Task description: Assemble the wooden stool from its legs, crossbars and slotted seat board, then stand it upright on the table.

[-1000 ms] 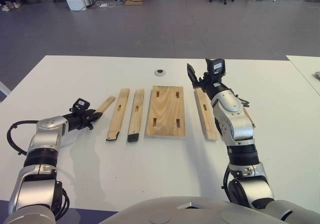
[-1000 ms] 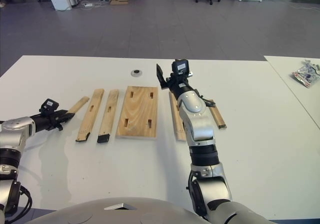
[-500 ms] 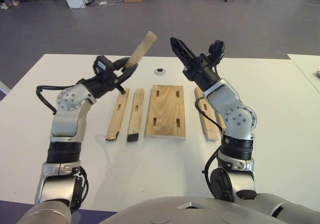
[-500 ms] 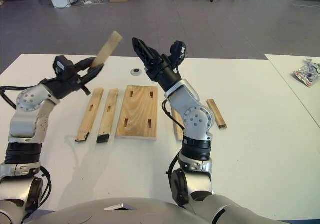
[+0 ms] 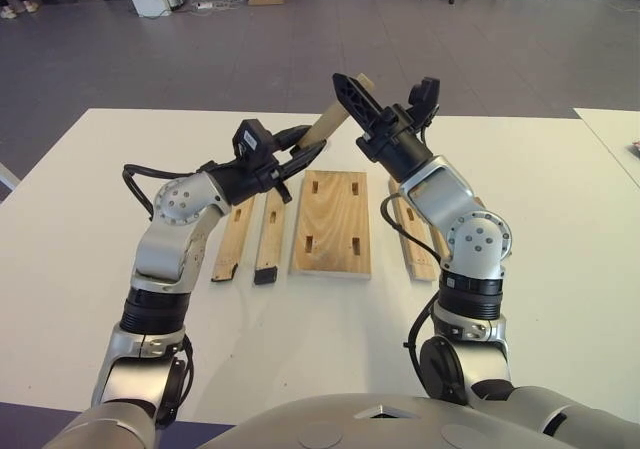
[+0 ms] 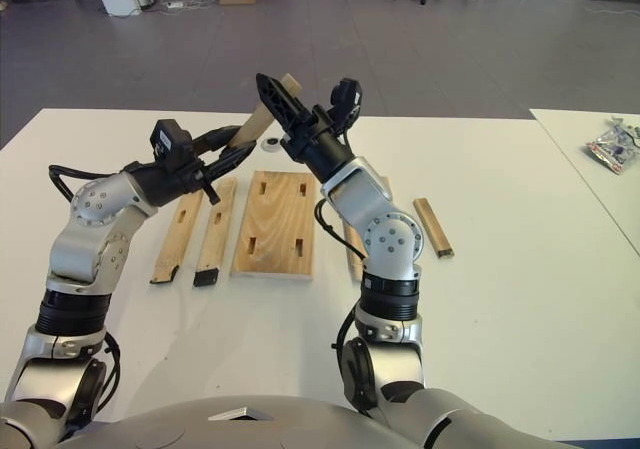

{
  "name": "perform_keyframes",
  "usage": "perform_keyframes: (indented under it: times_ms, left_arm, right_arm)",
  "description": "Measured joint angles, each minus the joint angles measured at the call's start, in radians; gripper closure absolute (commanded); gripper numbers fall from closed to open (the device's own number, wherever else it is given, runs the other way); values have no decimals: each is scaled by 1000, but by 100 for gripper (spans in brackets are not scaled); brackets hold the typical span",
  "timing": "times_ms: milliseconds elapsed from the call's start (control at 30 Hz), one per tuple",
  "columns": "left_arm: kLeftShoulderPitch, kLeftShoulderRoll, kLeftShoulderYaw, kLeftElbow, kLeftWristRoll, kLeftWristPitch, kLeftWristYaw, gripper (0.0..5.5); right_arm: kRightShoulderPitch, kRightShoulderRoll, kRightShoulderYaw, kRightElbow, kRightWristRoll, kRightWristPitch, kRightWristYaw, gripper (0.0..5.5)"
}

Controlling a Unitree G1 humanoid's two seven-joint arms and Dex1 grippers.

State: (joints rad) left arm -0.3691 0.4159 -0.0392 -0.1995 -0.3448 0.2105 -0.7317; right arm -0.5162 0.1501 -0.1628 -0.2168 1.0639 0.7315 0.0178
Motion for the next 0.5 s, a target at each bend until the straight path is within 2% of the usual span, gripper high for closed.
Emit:
perform_keyframes:
  times_ms: [200,400,433,500]
  left_arm:
    - [0,0,2,-3,-1,0,0,422]
    - [-3,0,4,-3,4,-5,5,422]
    - [-6,-4,4,-1,5,-9,11,381]
    - [-7,-35,17,9,-6,-5,41,334]
  right_arm:
    - [0,0,-8,1,3,-37,-11,500]
    - [-5,-4,-5,6,3,-43,-19,508]
    - [-12,-8,-5,7,2,-43,-19,508]
    - [-23,-17,5,7,-10,-52,-11,508]
